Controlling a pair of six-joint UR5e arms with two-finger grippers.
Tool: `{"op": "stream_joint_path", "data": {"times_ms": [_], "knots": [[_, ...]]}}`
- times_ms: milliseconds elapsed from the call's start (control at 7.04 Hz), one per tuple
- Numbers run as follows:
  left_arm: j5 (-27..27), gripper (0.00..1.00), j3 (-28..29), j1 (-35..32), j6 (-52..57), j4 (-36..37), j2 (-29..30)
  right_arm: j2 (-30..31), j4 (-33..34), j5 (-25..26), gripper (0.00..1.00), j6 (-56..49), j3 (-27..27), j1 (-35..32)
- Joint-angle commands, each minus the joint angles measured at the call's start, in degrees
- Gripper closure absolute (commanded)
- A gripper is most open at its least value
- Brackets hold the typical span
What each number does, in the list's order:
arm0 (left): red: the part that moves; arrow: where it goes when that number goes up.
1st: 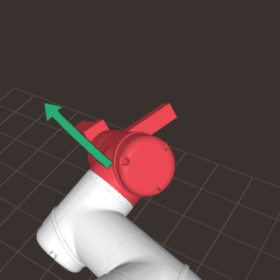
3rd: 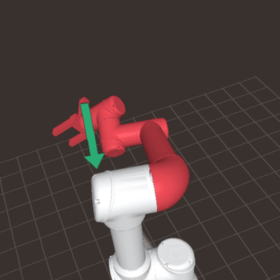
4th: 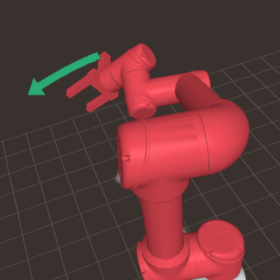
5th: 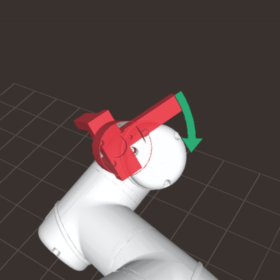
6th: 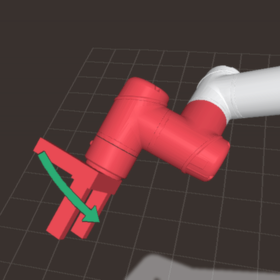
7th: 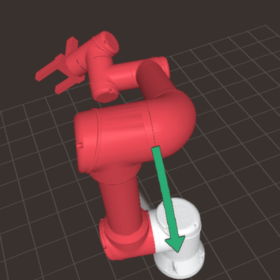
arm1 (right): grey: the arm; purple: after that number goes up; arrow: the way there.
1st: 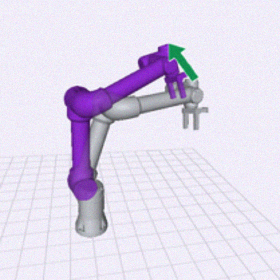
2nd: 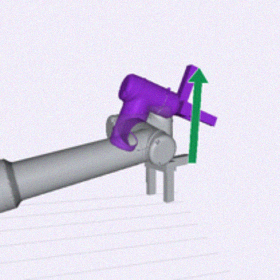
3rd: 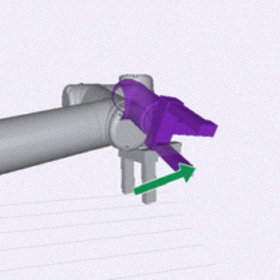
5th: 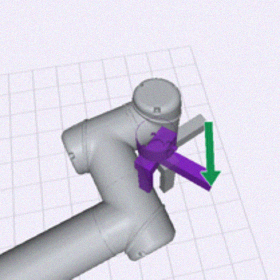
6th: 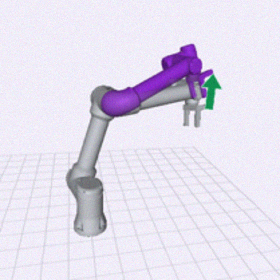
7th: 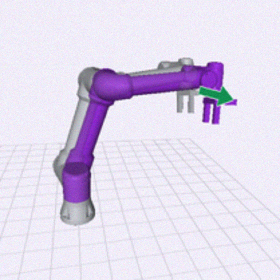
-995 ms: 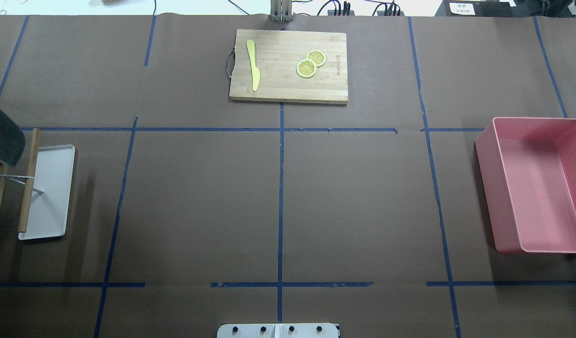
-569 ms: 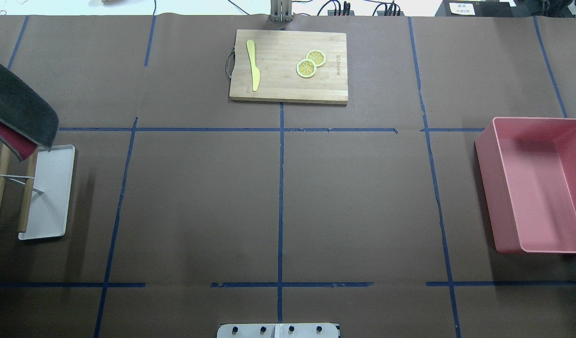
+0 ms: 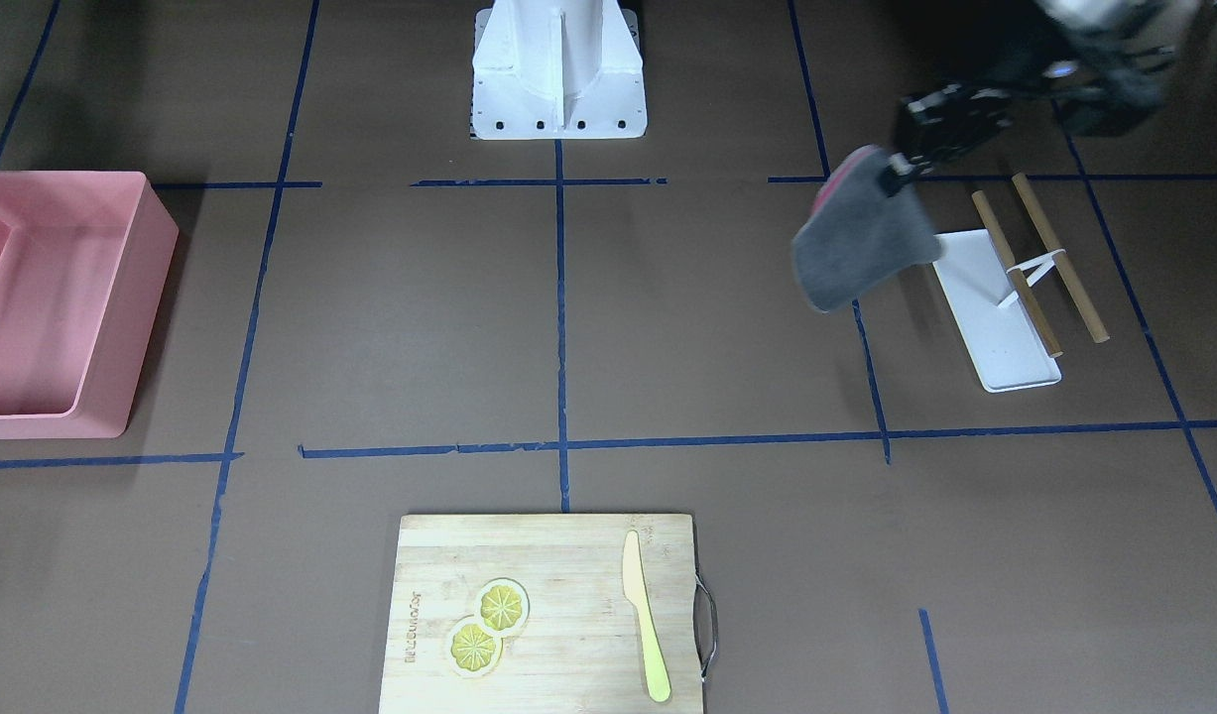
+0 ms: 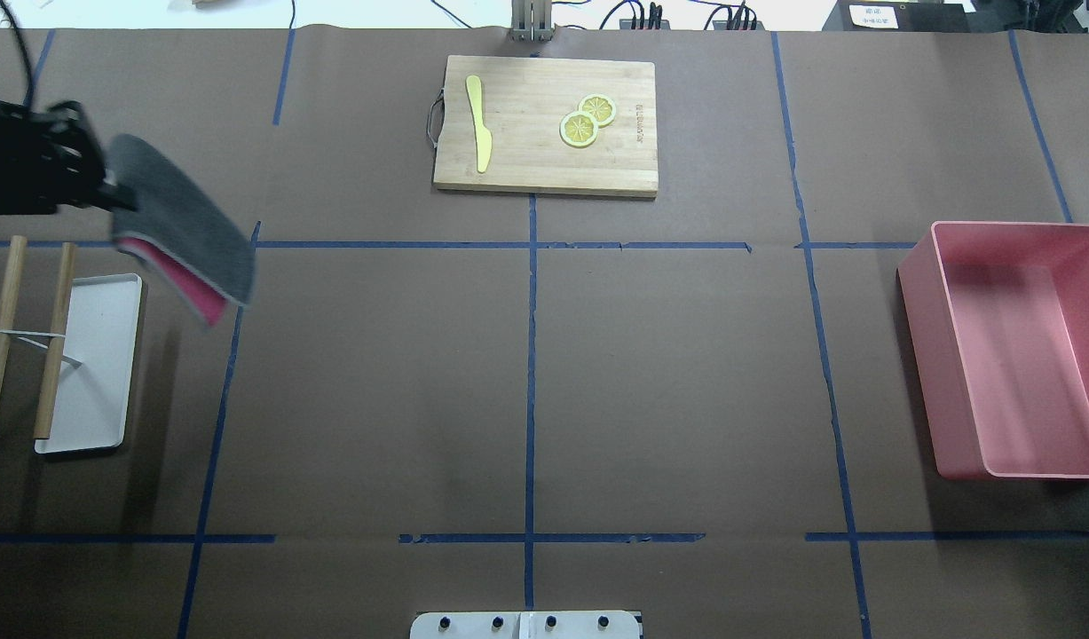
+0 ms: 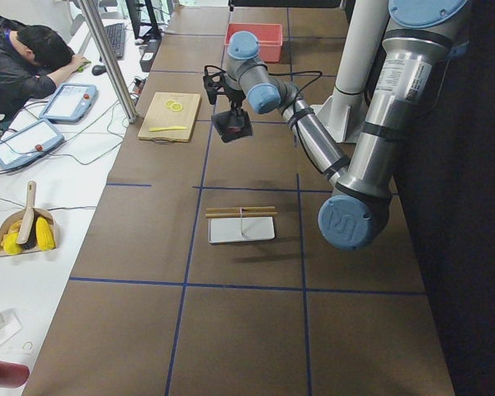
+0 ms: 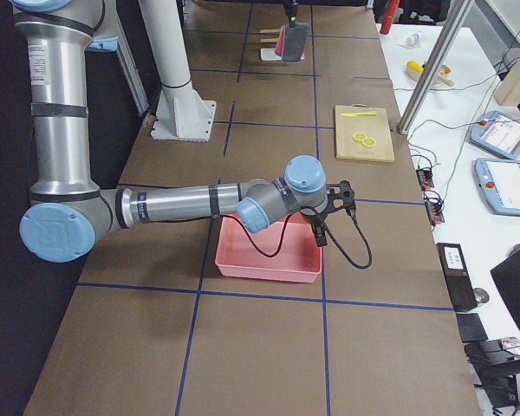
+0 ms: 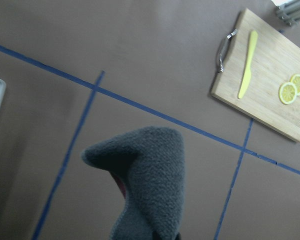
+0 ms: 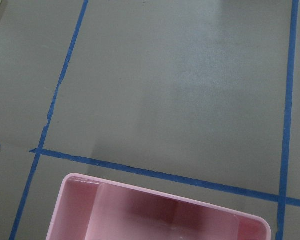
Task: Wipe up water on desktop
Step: 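Carry the towel toward the table center with the left gripper while the right arm approaches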
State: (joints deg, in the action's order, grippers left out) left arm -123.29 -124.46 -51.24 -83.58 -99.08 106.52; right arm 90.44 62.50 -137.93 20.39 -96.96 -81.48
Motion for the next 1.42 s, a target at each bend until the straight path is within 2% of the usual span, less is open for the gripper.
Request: {"op": "stream_joint_path", "data": {"times_ms": [0,284,426,569,711,853,995,1137,1279], "knots": [[17.5,0.94,-0.8,14.2,-3.9,-1.2,4.1,0.2,-1.8,0.6,0.0,0.4,-0.1,0.9],[23.2,0.94,-0.3,20.2,-4.6,-2.9,6.9,0.1,-4.3,0.5,0.0,0.4,-0.2,1.4],[23.5,0.95,0.0,20.9,-6.2,-6.3,8.2,-0.1,-6.2,0.9,0.0,0.4,-0.2,2.3],[23.6,0.95,0.4,21.0,-11.0,-12.2,8.4,-0.8,-10.2,4.4,0.0,0.5,-1.6,5.1],[23.6,0.95,1.9,21.0,-16.6,-18.6,8.4,-3.6,-13.0,10.6,0.0,3.0,-4.8,11.3],[23.6,0.95,4.1,21.0,-21.0,-22.3,8.6,-7.9,-13.4,14.1,0.0,10.3,-6.3,17.8],[23.8,0.95,5.0,20.9,-24.9,-23.7,9.0,-12.4,-13.7,15.6,0.0,13.8,-7.6,22.2],[25.1,0.95,5.7,20.7,-27.8,-23.9,9.5,-13.9,-13.6,20.3,0.01,14.1,-10.6,27.5],[25.4,0.94,6.5,20.6,-34.2,-25.4,10.3,-14.5,-13.6,29.6,0.01,15.3,-13.4,34.5]]}}
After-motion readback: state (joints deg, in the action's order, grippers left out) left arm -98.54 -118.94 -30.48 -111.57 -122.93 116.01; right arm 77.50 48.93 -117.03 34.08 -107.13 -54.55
